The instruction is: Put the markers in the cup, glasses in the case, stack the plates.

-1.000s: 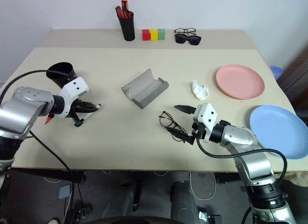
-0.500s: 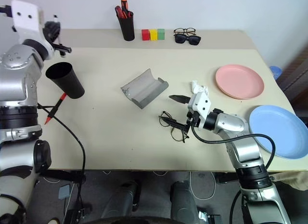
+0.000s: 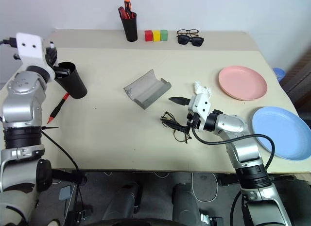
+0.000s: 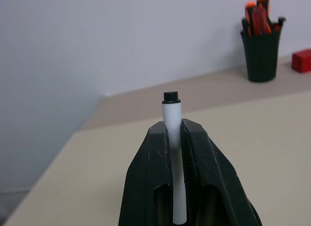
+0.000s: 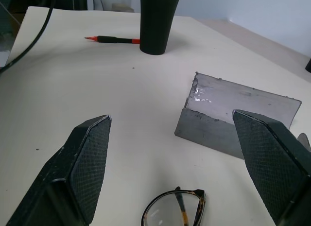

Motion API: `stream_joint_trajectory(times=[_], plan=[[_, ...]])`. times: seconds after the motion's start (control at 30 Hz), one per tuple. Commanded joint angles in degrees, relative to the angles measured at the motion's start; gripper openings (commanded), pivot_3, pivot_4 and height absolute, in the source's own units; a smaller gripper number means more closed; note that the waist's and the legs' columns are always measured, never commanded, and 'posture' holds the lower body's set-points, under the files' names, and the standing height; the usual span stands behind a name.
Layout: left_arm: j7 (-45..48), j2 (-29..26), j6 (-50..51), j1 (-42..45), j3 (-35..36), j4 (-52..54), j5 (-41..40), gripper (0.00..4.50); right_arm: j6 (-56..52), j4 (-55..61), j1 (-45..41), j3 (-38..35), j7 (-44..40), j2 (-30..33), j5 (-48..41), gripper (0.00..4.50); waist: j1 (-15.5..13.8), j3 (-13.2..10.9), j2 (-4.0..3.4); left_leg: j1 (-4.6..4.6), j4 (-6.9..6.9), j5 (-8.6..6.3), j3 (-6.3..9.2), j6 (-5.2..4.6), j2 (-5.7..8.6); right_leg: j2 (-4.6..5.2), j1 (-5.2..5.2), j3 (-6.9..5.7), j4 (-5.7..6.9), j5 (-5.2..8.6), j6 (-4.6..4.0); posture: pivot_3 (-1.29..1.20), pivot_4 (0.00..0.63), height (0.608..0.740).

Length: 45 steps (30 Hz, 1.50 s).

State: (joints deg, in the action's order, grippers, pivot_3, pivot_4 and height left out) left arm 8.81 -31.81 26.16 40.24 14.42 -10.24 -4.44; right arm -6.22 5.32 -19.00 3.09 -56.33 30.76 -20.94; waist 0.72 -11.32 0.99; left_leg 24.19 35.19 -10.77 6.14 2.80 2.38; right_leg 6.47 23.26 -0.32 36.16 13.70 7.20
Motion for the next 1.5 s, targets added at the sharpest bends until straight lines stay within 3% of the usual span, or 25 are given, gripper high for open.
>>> stream_joint_trajectory(times=[0.03, 0.2, 0.4, 0.53, 0.67, 0.9, 1.0, 1.27, 1.5], plan=[[-0.8, 0.3, -0.5, 0.7, 0.7, 2.2, -0.2, 1.13, 1.1, 1.3, -0.2, -0.8, -0.3, -0.1, -0.4, 4.08, 0.0, 0.0, 0.00, 0.00, 0.00, 0.00, 0.00, 0.00, 0.00, 0.00, 0.00, 0.00, 0.00, 0.00, 0.00, 0.00, 0.150, 0.740], [0.8, 1.6, 0.1, 0.3, 3.1, 5.6, -4.2, 3.47, 1.2, 0.8, -0.1, -0.9, -0.7, 0.0, -0.5, 4.08, 0.1, 0.0, 0.00, -0.01, 0.00, 0.00, 0.00, 0.00, 0.00, 0.00, 0.00, 0.00, 0.01, 0.00, 0.00, 0.00, 0.150, 0.740], [-1.1, -0.2, 15.1, 1.6, 16.7, 12.7, -17.2, 3.47, 1.1, 0.7, -0.4, -0.6, -1.6, -0.5, -1.4, 4.08, 0.6, 0.0, 0.00, -0.03, -0.02, 0.00, 0.02, 0.00, -0.03, -0.01, 0.01, 0.00, 0.02, 0.00, 0.00, 0.00, 0.150, 0.740], [-3.1, -11.9, 33.9, -1.6, 28.0, 6.7, -18.8, 3.47, 1.4, -1.2, -1.7, -0.2, -2.2, -1.6, -1.2, 4.08, 2.0, 0.0, 0.01, -0.14, -0.05, 0.00, 0.05, 0.00, -0.12, -0.17, 0.02, 0.00, 0.13, 0.01, 0.01, 0.00, 0.150, 0.740], [2.7, -20.2, 43.7, -9.4, 29.5, 5.2, -20.3, 3.47, 2.0, -3.1, -3.2, 0.5, -2.7, -2.6, -0.7, 4.08, 1.8, 0.0, 0.01, -0.38, -0.16, 0.00, 0.01, 0.01, -0.13, -0.18, -0.12, 0.06, 0.16, 0.13, 0.15, 0.00, 0.150, 0.740], [8.4, -27.0, 47.9, -13.7, 20.3, -0.3, -18.7, 3.47, 1.9, -4.4, -5.1, 1.3, -2.9, -4.0, -0.2, 4.08, 0.2, 0.1, 0.17, -0.38, -0.15, -0.04, 0.07, 0.18, -0.15, -0.16, -0.04, 0.04, -0.01, 0.11, -0.31, 0.00, 0.150, 0.740], [11.1, -26.9, 45.0, -10.4, 9.3, -5.1, -16.5, 3.47, 1.8, -3.8, -4.6, 1.6, -2.6, -4.5, 0.0, 4.08, -0.1, 0.1, 0.17, -0.37, -0.21, -0.02, 0.03, 0.16, -0.14, -0.12, -0.07, 0.04, -0.02, 0.07, -0.36, 0.00, 0.150, 0.740], [17.8, -23.8, 34.3, 7.0, -11.0, -24.3, -7.4, 3.47, 2.9, -3.3, -2.1, 0.6, -2.1, -4.0, 0.3, 4.08, 0.1, 0.1, 0.22, -0.22, -0.23, 0.04, 0.01, 0.14, -0.14, -0.19, -0.01, 0.04, 0.01, -0.04, -0.16, 0.00, 0.150, 0.740], [24.0, -18.7, 27.0, 20.1, -20.5, -40.2, 0.2, 3.47, 2.6, -1.8, -0.6, 0.2, -1.0, -3.8, 0.4, 4.08, 0.5, 0.1, 0.22, -0.19, -0.22, 0.05, -0.02, 0.12, -0.14, -0.20, 0.00, 0.04, 0.00, -0.01, -0.07, 0.00, 0.150, 0.740]])
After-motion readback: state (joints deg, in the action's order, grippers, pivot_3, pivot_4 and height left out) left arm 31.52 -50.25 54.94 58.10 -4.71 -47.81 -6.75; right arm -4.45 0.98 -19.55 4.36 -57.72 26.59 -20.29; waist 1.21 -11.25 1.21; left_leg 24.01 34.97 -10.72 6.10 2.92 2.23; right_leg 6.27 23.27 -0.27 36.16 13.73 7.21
